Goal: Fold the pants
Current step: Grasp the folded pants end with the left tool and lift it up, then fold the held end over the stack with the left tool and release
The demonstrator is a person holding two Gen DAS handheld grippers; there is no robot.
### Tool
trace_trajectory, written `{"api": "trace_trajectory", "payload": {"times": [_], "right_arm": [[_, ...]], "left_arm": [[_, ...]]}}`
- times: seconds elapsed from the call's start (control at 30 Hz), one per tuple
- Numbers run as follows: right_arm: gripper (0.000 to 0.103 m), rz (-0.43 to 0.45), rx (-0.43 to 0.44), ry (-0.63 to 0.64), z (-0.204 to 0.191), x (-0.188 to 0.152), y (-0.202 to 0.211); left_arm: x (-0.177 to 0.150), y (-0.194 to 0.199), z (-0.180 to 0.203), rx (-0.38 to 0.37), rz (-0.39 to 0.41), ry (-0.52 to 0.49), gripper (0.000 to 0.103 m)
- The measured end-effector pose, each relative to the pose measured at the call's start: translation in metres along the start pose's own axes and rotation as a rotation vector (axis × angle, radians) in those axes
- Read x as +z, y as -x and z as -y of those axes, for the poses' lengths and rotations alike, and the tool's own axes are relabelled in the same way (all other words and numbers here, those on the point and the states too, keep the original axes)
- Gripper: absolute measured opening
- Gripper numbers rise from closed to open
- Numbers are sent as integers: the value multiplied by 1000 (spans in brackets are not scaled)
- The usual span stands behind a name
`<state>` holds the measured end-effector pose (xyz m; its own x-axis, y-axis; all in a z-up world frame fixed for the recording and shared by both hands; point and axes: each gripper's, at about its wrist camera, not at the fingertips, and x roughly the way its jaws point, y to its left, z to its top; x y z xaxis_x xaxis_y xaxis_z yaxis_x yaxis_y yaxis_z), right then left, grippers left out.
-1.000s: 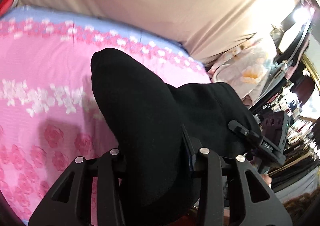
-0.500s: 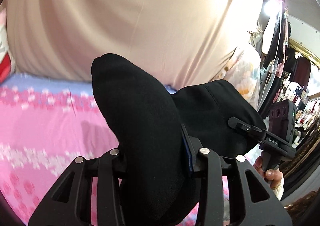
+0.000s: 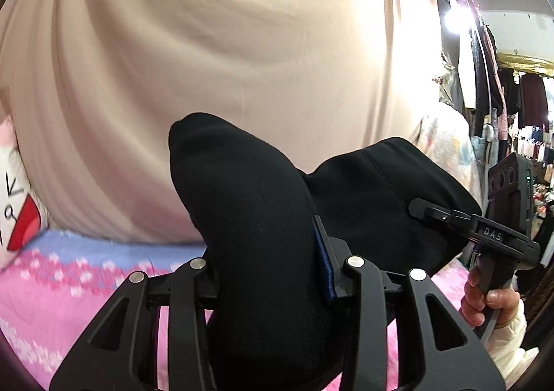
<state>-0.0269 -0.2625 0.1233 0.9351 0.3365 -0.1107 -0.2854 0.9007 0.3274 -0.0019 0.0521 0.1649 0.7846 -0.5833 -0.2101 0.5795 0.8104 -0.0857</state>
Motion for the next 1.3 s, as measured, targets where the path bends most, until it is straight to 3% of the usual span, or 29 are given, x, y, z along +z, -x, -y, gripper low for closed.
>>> {"api": "trace_trajectory", "payload": {"times": [0.2, 0.47, 0.7, 0.93, 1.1, 1.3], "right_arm": [[38, 16, -4, -35, 24, 9, -35], [38, -10, -27, -114, 72, -6, -102], [38, -110, -68, -198, 125, -39, -167], [38, -209, -107, -274, 167, -80, -210], [38, -289, -137, -321, 190, -110, -231], [39, -352, -174, -357, 205, -131, -242]], "left_arm": [[4, -43, -15, 55, 11, -2, 38], [-19, -117, -42, 143, -33, 14, 38], [-55, -184, -64, 209, -139, 12, 38], [-99, -236, -81, 229, -258, 38, 38], [-130, -258, -92, 230, -347, 64, 38], [-150, -263, -99, 250, -384, 82, 41]]}}
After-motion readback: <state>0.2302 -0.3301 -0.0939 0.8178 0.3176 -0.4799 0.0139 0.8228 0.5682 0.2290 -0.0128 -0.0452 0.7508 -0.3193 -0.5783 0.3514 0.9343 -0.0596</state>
